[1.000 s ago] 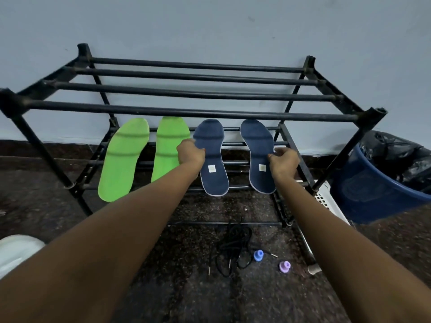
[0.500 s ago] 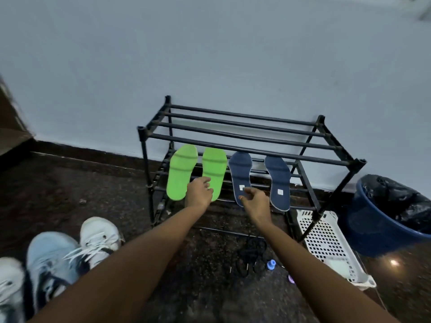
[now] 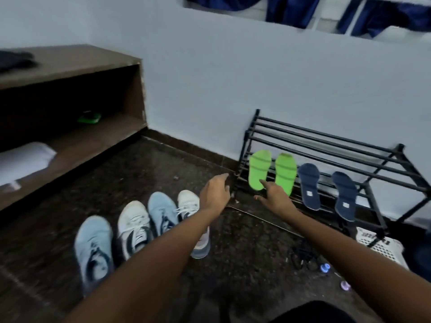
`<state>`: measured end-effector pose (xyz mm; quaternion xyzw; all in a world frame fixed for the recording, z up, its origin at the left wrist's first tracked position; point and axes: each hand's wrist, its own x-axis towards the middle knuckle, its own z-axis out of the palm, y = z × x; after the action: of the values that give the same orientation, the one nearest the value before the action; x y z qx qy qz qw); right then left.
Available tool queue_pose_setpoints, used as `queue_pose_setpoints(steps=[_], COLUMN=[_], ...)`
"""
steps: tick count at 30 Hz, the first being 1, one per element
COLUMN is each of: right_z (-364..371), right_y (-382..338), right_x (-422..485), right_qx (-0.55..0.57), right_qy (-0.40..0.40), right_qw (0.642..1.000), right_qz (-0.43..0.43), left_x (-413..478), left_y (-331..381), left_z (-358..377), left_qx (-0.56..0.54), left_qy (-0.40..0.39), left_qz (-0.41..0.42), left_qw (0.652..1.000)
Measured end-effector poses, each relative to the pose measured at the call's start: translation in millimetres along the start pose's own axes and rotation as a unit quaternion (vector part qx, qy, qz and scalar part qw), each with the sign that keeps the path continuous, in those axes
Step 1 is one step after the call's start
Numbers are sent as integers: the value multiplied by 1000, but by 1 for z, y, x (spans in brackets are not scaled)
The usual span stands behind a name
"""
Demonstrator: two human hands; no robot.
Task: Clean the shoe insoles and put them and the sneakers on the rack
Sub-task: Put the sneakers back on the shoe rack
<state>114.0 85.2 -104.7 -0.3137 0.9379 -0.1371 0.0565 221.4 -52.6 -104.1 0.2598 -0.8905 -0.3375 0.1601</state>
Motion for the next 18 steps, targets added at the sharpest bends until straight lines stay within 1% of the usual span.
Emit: queue_pose_setpoints(steps=[2,8,14,18], right_z=[11,65,127,173], right_y=[-27,-100,-157,-182], right_x=[-4,-19,-30,-30], right_qx=[-32,-37,-57,-58], right_qy=[-27,-82,-137,-170], right_qw=[999,995,986,979], right_qz=[-17,-52,-76,-99], left_x=[-14,-49,-82,-100], left_y=[-29,-114,-182,-232], left_z=[-20,-67,-88,-87], left_qx=[24,61,88,74], left_qy=[0,12,11,-1], left_qz=[-14,-79,-137,-171], left_qw=[1000,995,987,982])
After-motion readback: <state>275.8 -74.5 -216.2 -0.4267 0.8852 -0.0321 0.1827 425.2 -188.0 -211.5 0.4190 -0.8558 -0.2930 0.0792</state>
